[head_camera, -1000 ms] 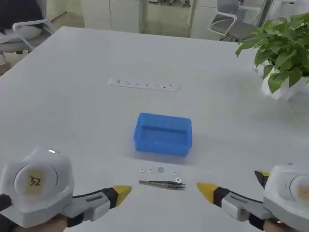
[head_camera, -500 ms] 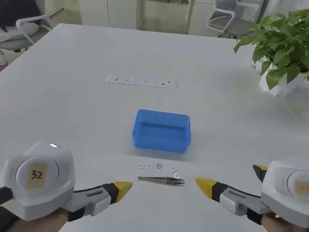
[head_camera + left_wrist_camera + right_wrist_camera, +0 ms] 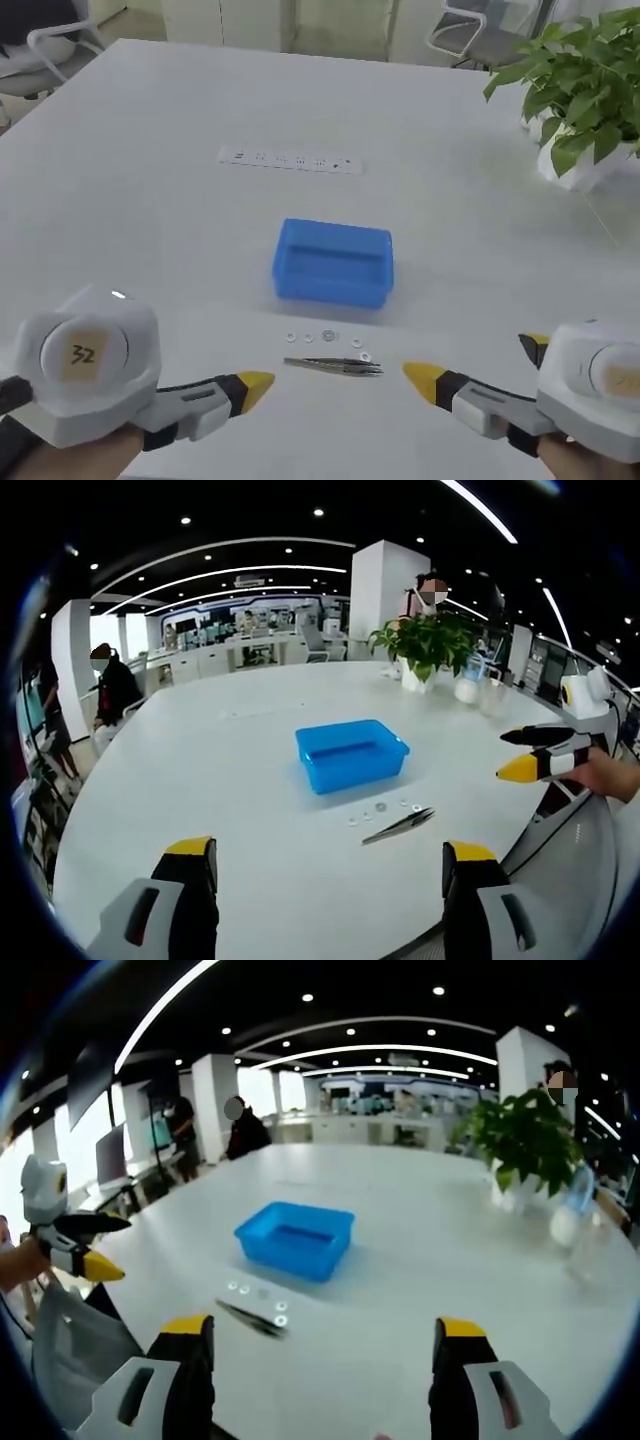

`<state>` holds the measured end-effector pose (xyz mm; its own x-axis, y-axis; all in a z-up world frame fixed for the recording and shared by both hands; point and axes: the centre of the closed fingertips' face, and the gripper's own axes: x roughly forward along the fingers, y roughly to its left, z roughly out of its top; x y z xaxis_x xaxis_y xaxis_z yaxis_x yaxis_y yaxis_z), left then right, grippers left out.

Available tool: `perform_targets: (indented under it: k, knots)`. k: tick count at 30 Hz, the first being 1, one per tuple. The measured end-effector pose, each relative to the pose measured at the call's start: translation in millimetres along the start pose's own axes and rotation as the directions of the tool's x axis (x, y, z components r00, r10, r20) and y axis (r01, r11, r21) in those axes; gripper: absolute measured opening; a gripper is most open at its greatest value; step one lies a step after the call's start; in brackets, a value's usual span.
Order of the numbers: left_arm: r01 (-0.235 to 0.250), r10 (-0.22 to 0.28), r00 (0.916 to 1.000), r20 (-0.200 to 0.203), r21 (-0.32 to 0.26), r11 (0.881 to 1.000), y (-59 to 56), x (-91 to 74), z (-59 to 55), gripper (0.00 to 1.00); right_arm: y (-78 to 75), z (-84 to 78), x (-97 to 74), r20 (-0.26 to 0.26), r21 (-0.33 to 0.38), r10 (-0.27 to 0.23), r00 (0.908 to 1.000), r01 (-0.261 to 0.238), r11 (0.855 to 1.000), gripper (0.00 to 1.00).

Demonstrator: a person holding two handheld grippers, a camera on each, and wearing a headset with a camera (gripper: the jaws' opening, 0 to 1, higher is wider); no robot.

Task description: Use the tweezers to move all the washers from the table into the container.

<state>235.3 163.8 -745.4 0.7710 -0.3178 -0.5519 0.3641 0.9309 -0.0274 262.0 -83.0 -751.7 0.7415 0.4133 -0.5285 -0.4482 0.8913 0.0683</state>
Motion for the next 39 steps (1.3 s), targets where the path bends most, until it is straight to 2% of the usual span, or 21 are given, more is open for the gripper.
perform_targets:
  k: [9,12,15,19,24,27,30,31,34,36,38,39]
  knots:
    - [0.025,-0.025,0.9997,-0.005,0.019,1.0,-4.4,2.6,0.3,0.91,-0.1,-1.3,0.9,-0.006,-0.001,0.007,1.0,-0.007,1.0,0.89]
    - [0.042,-0.042,0.9991,-0.003,0.03,0.999,-7.8,4.9,1.0,0.84,-0.6,-2.8,2.0,-0.011,-0.002,0.011,0.9999,-0.011,1.0,0.88]
    - [0.08,-0.079,0.9965,-0.026,0.04,0.996,-13.9,11.6,-3.0,0.77,-0.2,-4.0,2.9,-0.018,-0.005,0.014,0.9998,-0.014,1.0,0.88]
    - [0.122,-0.121,0.9921,-0.034,0.051,0.991,-18.9,19.4,-4.1,0.63,1.5,-6.9,4.5,-0.035,-0.011,0.02,0.9992,-0.021,1.0,0.86]
    - [0.205,-0.195,0.9743,-0.113,0.085,0.975,-27.4,33.6,-12.2,0.41,5.0,-10.2,5.8,-0.055,-0.017,0.034,0.9979,-0.035,0.999,0.82]
    - [0.239,-0.224,0.9648,-0.138,0.104,0.965,-31.9,46.6,-14.7,0.31,7.6,-12.9,7.3,-0.068,-0.022,0.046,0.9966,-0.047,0.999,0.8]
    - [0.267,-0.248,0.9558,-0.158,0.118,0.956,-37.2,59.0,-18.9,0.28,8.3,-14.4,7.2,-0.077,-0.027,0.048,0.9959,-0.05,0.998,0.79]
    - [0.284,-0.259,0.9482,-0.183,0.123,0.951,-39.5,63.5,-22.9,0.27,8.4,-14.8,7.2,-0.078,-0.023,0.05,0.9957,-0.052,0.998,0.78]
    - [0.299,-0.268,0.9425,-0.2,0.148,0.943,-41.9,74.3,-25.9,0.23,6.9,-17.3,7.7,-0.088,-0.009,0.053,0.9947,-0.053,0.999,0.78]
    - [0.314,-0.276,0.9351,-0.222,0.161,0.936,-44.0,83.3,-28.8,0.22,5.9,-18.1,8.1,-0.09,0.003,0.057,0.9943,-0.057,0.998,0.78]
    - [0.34,-0.293,0.9236,-0.248,0.177,0.923,-48.0,90.5,-32.2,0.22,1.8,-19.7,9.0,-0.093,0.018,0.054,0.9942,-0.052,0.998,0.77]
    - [0.345,-0.294,0.9205,-0.257,0.18,0.921,-48.2,94.4,-34.1,0.21,-0.8,-20.2,9.3,-0.094,0.026,0.048,0.9944,-0.046,0.999,0.77]
